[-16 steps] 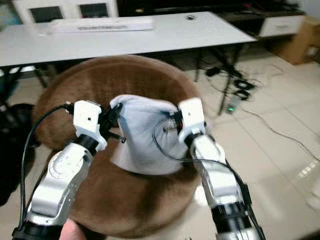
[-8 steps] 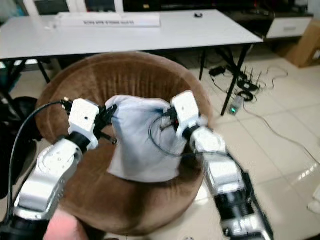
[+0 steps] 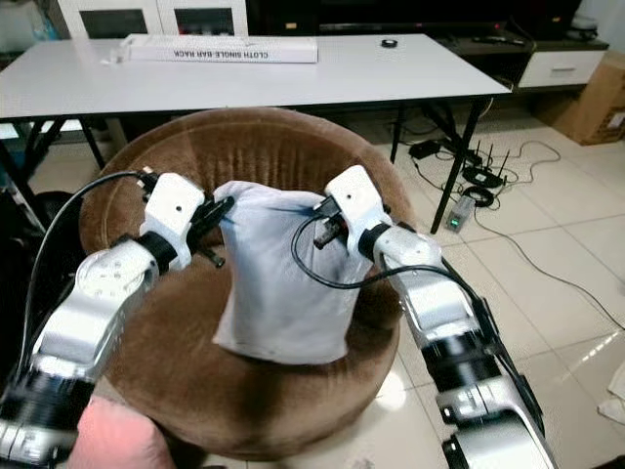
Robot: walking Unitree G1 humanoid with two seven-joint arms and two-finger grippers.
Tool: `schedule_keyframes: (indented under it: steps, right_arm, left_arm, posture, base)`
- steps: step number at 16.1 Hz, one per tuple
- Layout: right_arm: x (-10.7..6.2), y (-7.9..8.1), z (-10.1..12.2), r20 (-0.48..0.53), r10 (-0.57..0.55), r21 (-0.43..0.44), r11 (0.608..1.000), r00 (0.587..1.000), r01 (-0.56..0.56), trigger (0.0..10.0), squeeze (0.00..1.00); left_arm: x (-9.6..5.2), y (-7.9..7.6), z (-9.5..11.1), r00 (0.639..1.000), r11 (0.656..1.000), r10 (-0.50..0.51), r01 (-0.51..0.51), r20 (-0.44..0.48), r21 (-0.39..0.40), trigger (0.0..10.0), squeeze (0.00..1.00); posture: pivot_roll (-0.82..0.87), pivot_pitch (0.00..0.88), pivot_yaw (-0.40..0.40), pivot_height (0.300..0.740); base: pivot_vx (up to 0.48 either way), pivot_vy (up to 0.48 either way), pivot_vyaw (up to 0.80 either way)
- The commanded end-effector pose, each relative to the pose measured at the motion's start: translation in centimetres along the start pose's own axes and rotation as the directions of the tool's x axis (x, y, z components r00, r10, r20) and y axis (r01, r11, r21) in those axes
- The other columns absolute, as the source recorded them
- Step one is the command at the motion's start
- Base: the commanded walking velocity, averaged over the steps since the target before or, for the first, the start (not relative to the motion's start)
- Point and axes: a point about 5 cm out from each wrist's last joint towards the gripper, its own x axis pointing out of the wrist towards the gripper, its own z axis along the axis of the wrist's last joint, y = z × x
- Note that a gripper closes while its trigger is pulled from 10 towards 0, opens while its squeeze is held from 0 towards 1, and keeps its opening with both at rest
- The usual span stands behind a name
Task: Move the pillow to the sofa from floor
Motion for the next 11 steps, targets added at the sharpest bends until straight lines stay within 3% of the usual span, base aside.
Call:
schedule_keyframes:
  steps: [1,6,10,11]
  right_arm:
    - [0.9,-0.7,0.9,0.016,-0.045,-0.04,0.998,0.999,0.045,10.0,0.0]
    - [2.8,-1.0,0.4,-0.001,-0.163,-0.032,0.986,0.987,0.162,10.0,0.0]
    - [3.7,-1.2,0.1,-0.017,-0.217,-0.029,0.976,0.976,0.216,10.0,0.0]
    - [4.0,-1.0,0.1,-0.024,-0.206,-0.017,0.979,0.978,0.205,10.0,0.65]
  left_arm:
    - [0.9,0.8,-0.7,1.0,0.998,-0.006,0.008,-0.029,0.054,10.0,0.0]
    - [3.1,2.3,-3.3,0.992,0.994,0.104,-0.105,-0.076,-0.007,10.0,0.0]
    - [4.0,3.1,-4.0,0.987,0.993,0.111,-0.114,-0.118,-0.019,10.0,0.0]
    - [4.1,3.4,-4.1,0.986,0.994,0.105,-0.109,-0.131,-0.021,10.0,0.99]
  posture:
    - [0.08,0.0,0.002,0.74]
    - [0.06,0.0,-0.002,0.74]
    - [0.02,0.007,0.003,0.74]
    - [0.01,0.012,0.004,0.74]
  base:
    - [0.0,0.0,0.0]
    - [0.0,0.0,0.0]
    - [0.0,0.0,0.0]
    - [0.0,0.0,0.0]
